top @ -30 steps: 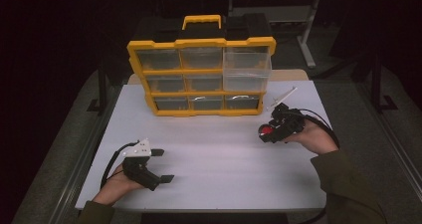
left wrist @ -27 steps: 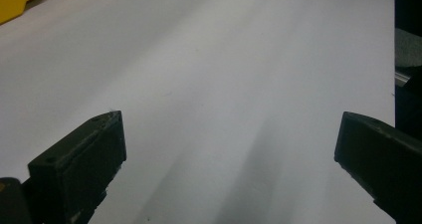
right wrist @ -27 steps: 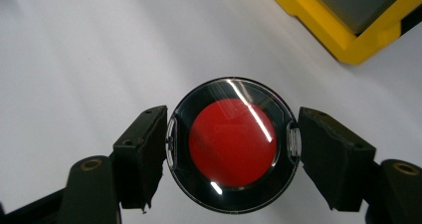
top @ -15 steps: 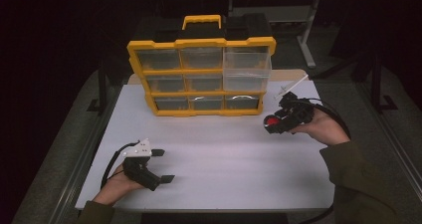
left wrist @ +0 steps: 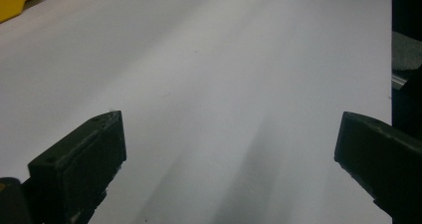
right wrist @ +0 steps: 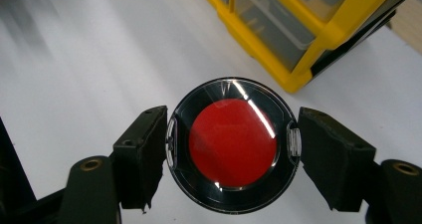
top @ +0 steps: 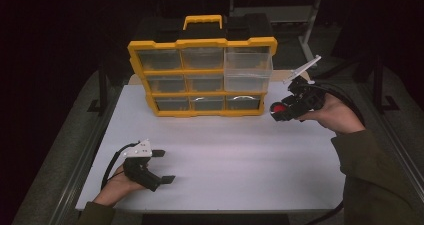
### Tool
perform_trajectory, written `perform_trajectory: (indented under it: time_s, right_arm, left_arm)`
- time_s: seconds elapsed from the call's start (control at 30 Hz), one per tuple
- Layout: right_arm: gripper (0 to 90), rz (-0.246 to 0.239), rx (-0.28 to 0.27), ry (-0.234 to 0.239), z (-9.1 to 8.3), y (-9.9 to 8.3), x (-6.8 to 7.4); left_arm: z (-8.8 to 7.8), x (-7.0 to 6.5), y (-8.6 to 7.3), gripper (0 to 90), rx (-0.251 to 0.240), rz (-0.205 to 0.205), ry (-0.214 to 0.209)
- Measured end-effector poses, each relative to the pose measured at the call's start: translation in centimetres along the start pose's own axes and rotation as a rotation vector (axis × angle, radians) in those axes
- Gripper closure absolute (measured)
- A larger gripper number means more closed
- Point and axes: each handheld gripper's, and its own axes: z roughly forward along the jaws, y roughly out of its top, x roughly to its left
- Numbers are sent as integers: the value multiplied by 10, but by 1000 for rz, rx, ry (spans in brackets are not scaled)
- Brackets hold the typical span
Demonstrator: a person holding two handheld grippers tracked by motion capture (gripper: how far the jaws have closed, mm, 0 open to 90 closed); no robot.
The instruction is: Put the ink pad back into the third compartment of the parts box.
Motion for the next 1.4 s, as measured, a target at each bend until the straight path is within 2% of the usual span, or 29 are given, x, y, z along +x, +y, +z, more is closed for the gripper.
perform_trajectory:
  time_s: [0.13, 0.23, 0.37, 0.77, 1.07, 1.4]
  right_arm:
    - [288, -11, -4, -7, -5, 3, -2]
    - [287, 7, -9, -12, -12, 8, -3]
    - [287, 4, -11, -22, -21, 14, -6]
    - [287, 6, -27, -41, -53, 31, -9]
    - [288, -5, -59, -56, -81, 48, -7]
    - [287, -6, -89, -60, -100, 66, -7]
  left_arm:
    - [0, 0, 0, 0, -2, 0, 0]
    - [0, 0, 0, 0, -2, -1, -1]
    - [0, 0, 0, 0, 0, -1, -1]
    - [0, 0, 0, 0, -1, -1, -4]
    - [0, 0, 0, 0, 3, -2, -3]
    - [0, 0, 0, 0, 5, 0, -2]
